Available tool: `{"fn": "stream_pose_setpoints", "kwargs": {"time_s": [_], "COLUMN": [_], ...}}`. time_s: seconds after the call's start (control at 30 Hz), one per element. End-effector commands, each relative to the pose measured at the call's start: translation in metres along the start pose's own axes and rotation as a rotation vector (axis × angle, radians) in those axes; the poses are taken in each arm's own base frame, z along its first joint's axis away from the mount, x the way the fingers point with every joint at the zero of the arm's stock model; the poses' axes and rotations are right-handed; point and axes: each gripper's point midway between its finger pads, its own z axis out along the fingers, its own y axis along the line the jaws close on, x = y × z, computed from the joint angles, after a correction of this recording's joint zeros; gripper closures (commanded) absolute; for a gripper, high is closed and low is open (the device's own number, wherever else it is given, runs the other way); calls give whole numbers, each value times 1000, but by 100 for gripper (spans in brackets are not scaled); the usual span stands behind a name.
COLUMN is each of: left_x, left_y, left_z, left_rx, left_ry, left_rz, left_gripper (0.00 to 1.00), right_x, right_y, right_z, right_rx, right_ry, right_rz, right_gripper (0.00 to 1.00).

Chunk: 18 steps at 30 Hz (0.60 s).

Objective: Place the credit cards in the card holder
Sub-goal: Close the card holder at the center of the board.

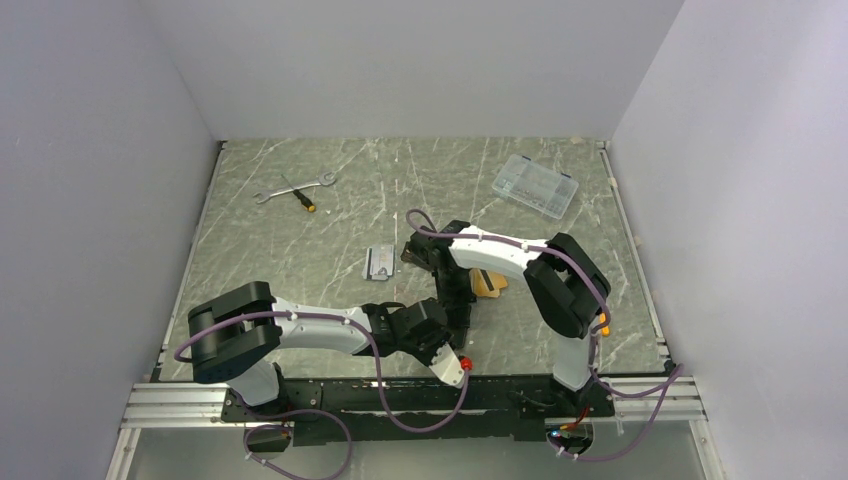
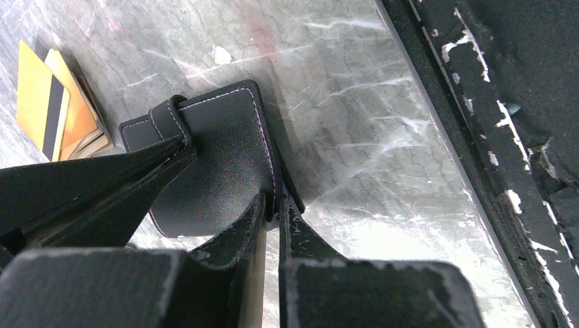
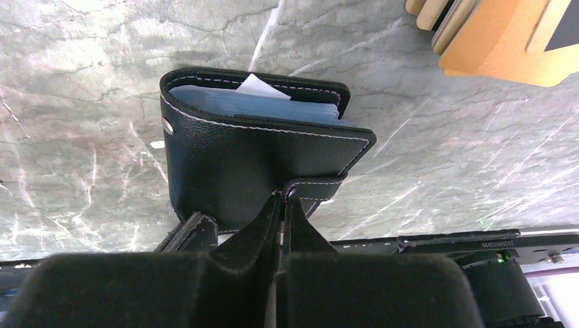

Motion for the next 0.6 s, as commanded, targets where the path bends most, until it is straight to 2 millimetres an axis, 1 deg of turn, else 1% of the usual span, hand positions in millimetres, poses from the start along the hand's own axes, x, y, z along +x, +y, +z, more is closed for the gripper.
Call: {"fn": "stream_pose_setpoints", "kwargs": {"time_s": [0.0, 0.23, 0.33, 0.37, 0.47, 0.57], "left_x": [41, 42, 46, 48, 54, 58], "left_y": [-60, -59, -58, -58, -56, -54], "left_z": [2, -1, -6, -8, -17, -31], "left_rx": [218, 222, 224, 226, 240, 251], "left_ry": [133, 142, 153, 156, 155, 152], "left_rz": [-30, -12, -7, -9, -42, -71], "left_gripper": [100, 100, 100, 100, 100, 100], "right_x": [10, 7, 7, 8, 12, 17], "right_y": [33, 51, 59, 60, 60, 57], "right_z": [52, 72, 82, 86, 97, 109], "right_rx": [-68, -60, -55, -52, -58, -50], "right_ry": [42, 32, 24, 27, 25, 29], "right_rz": [7, 11, 16, 24, 50, 64], "right_gripper": [100, 100, 100, 100, 95, 95]}}
